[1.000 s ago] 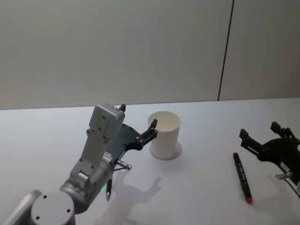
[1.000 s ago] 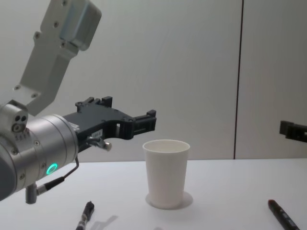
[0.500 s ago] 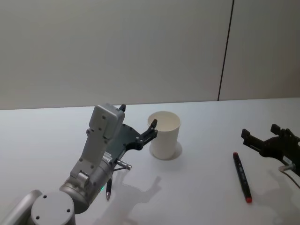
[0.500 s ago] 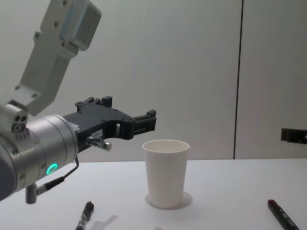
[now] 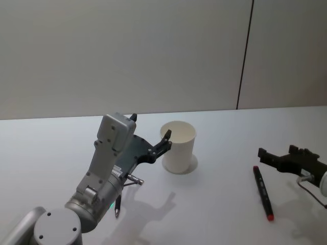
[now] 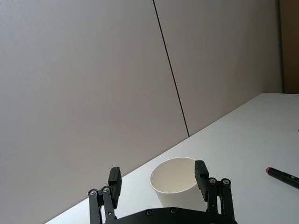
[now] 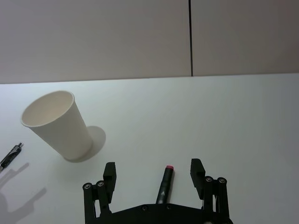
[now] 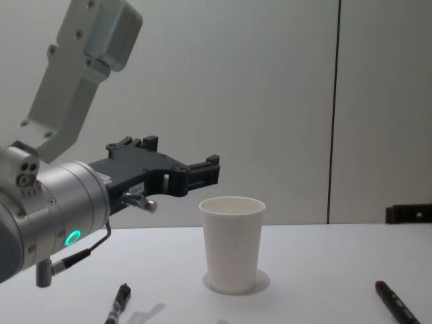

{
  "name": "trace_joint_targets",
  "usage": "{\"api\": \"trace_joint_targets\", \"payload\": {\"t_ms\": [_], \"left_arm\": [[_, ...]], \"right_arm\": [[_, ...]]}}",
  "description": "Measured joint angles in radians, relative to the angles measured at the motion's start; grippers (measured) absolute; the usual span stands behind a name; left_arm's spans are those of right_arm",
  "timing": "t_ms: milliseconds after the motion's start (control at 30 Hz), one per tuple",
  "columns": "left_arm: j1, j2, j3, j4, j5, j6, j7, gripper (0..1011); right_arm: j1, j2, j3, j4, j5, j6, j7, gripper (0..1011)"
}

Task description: Place the pen into the pen holder.

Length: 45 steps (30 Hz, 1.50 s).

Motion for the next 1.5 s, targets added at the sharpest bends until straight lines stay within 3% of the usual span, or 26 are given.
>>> {"api": "trace_joint_targets", "payload": {"t_ms": [300, 467, 1033, 1500], "left_arm": [[0.0, 0.0, 0.0, 0.0, 0.0, 0.0, 0.0, 1000], [0.0, 0.0, 0.0, 0.0, 0.0, 0.0, 0.0, 1000], [0.0, 0.0, 0.0, 0.0, 0.0, 0.0, 0.0, 1000], [0.0, 0.0, 0.0, 0.0, 0.0, 0.0, 0.0, 1000]], "right_arm": [[0.062, -0.031, -0.016, 0.05, -0.003, 0.116, -0.022, 1002], [0.111, -0.054, -0.033, 0.095, -0.029, 0.188, -0.02, 1002], [0.219, -0.097, -0.08, 0.205, -0.149, 0.296, 0.021, 1002], [0.268, -0.117, -0.088, 0.267, -0.2, 0.343, 0.02, 1002]]}}
